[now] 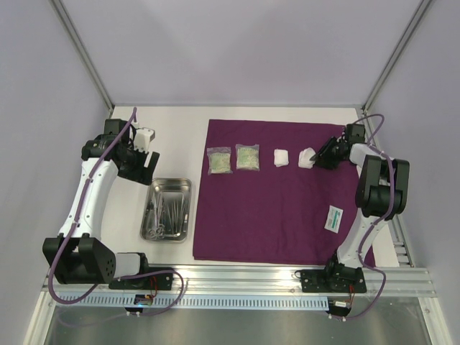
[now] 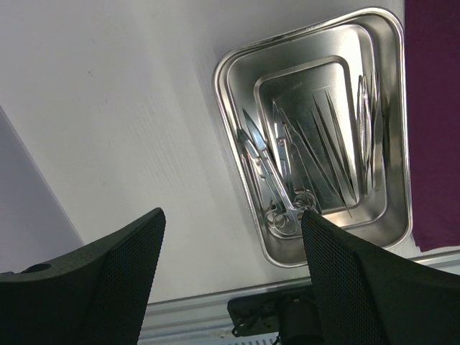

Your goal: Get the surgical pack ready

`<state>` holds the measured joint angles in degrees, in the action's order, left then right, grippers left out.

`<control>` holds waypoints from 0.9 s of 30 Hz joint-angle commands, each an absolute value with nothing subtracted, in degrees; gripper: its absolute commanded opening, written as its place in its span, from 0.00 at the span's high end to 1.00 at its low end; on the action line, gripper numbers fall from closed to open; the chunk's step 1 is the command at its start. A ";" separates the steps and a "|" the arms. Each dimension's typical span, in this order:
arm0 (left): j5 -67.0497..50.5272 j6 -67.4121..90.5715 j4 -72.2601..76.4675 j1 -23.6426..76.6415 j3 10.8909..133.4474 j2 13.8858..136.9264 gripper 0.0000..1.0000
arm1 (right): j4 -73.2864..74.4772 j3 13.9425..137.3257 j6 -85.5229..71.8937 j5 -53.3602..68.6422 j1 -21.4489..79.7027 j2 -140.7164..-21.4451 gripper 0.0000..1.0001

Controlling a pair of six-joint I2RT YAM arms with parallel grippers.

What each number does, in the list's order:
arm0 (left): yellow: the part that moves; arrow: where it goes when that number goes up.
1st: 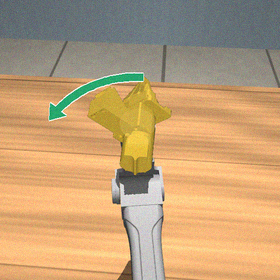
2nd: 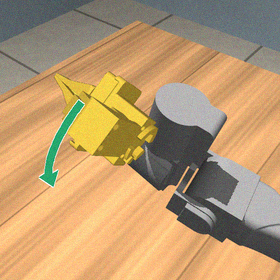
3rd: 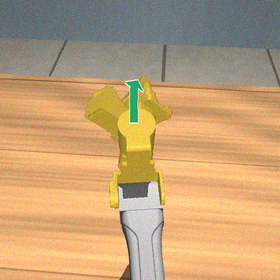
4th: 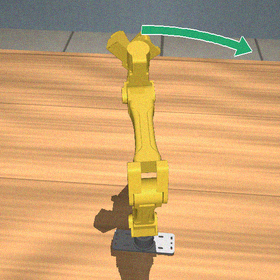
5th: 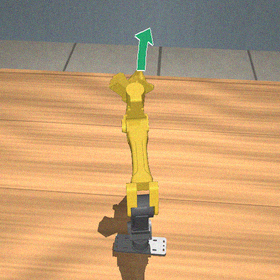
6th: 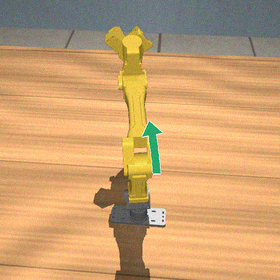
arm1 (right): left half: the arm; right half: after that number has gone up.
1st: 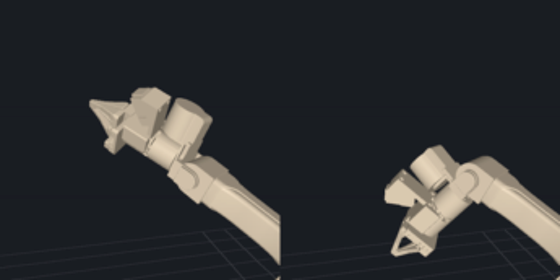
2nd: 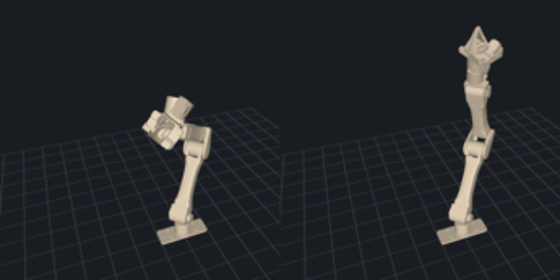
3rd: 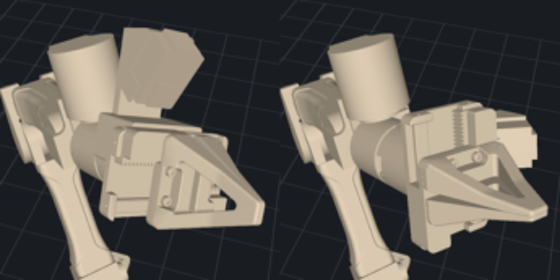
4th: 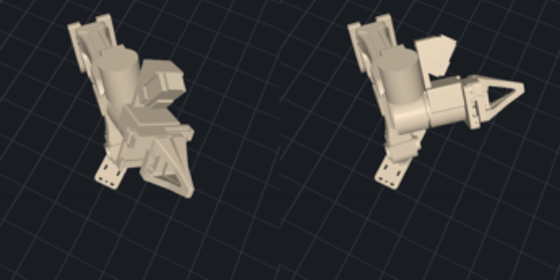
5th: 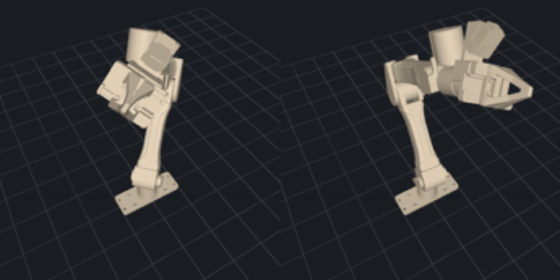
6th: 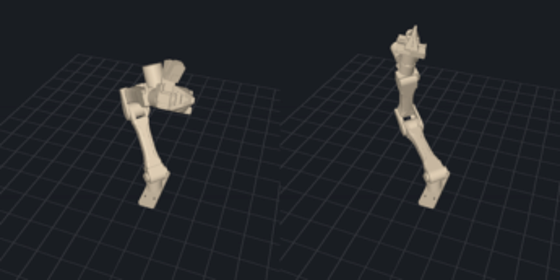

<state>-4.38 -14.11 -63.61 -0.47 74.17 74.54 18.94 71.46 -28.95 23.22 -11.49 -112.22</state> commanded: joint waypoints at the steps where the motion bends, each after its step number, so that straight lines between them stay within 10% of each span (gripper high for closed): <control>1: -4.13 -13.62 -62.84 -0.35 74.09 74.62 0.15 | 23.02 74.53 -23.91 19.87 -11.60 -108.20 0.59; 27: -3.34 -13.54 -63.02 -0.35 73.92 73.74 0.15 | 24.35 82.44 -23.03 27.42 -9.84 -120.32 0.62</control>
<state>-3.92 -14.11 -63.57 -0.47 73.80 74.61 23.81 80.20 -24.08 25.63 -10.74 -118.56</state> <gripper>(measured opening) 0.851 0.372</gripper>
